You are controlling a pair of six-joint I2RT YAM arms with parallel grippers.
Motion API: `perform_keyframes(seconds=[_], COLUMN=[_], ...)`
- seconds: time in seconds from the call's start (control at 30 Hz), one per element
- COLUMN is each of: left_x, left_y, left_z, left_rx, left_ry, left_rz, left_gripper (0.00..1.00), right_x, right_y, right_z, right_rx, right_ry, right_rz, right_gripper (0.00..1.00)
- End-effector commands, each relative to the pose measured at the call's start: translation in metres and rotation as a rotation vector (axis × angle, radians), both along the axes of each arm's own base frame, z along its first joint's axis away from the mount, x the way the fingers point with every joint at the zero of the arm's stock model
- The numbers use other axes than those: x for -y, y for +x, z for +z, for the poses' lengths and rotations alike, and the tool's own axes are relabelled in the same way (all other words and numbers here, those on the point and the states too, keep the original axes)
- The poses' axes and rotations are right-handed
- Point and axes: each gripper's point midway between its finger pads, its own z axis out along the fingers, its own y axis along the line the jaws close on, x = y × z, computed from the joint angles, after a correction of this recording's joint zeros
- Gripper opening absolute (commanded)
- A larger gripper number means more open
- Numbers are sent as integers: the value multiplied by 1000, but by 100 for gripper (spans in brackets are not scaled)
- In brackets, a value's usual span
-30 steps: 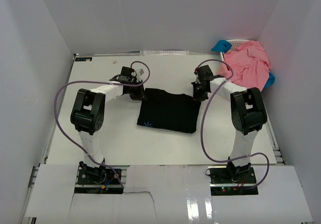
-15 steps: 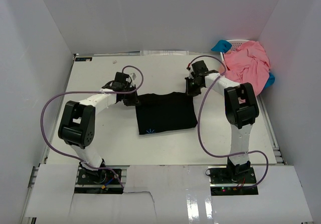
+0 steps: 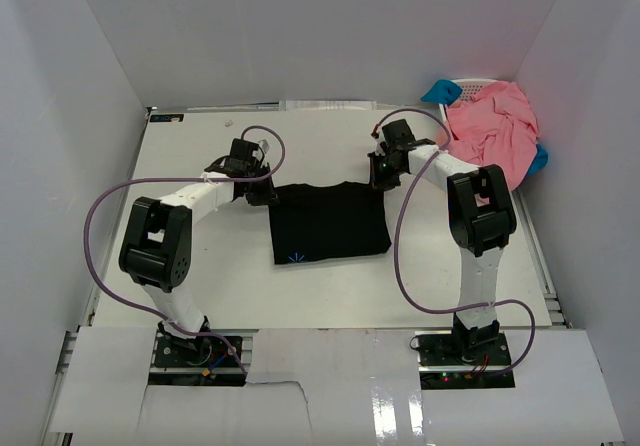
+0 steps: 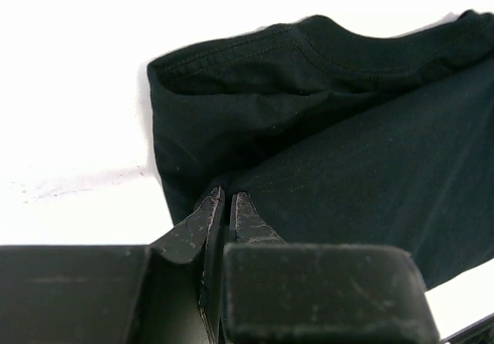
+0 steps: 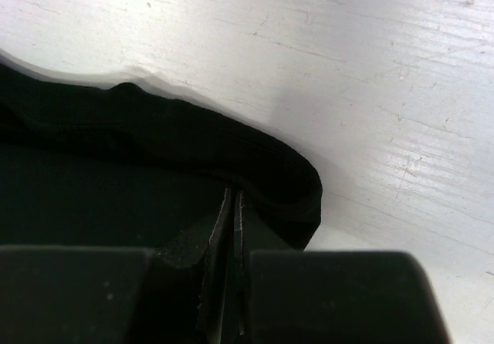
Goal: Fold and stack the t-shirts
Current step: Fold the long partially folded tshirt into a neat square
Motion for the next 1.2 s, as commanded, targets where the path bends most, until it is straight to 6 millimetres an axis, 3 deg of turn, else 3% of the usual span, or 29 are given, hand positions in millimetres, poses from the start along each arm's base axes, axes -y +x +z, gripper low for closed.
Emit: perform_keyframes(seconds=[0.0,0.37,0.43,0.57,0.6,0.67,0.7,0.77,0.83,0.9,0.93,0.97,1.0,1.03,1.07,1.1,1.13,1.17], left_x=[-9,-19,-20,-28,-31,-32,-34,-39,-40,-37,-34,-34,-32,-29,-27,-23,-13,-7], left_y=[25,30,32,41,43,53,55,63,63,59,50,40,37,25,17,9,-3,-23], left_z=[25,28,33,48,51,66,73,95,128,148,173,166,177,199,204,198,205,229], left_rx=[91,93,102,136,138,169,179,235,318,384,449,447,499,563,590,623,668,756], left_ry=[22,33,19,9,17,20,25,40,24,-17,-43,-45,-63,-90,-105,-119,-145,-185], left_rz=[61,94,93,106,109,108,110,136,147,148,139,138,134,123,111,88,39,-7], left_gripper=[0,6,13,23,28,86,98,98,98,98,98,98,98,98,98,98,98,98], right_x=[-2,-7,-8,-9,-8,-3,-1,7,15,20,18,15,18,17,13,10,7,-2], right_y=[24,30,32,40,41,45,47,46,37,17,9,-1,-20,-28,-39,-54,-64,-74], right_z=[42,63,71,98,104,121,127,149,163,147,169,170,145,165,164,149,159,161], right_rx=[142,195,220,306,322,375,401,470,519,488,552,556,516,578,576,548,573,581], right_ry=[17,45,54,73,74,60,56,44,49,57,108,139,135,177,206,221,247,267], right_rz=[-3,19,23,18,14,-4,-13,-40,-70,-87,-91,-98,-99,-103,-103,-85,-73,-45], right_gripper=[8,9,19,23,36,48,53,58,59,59,59,59,59,59,59,59,58,58])
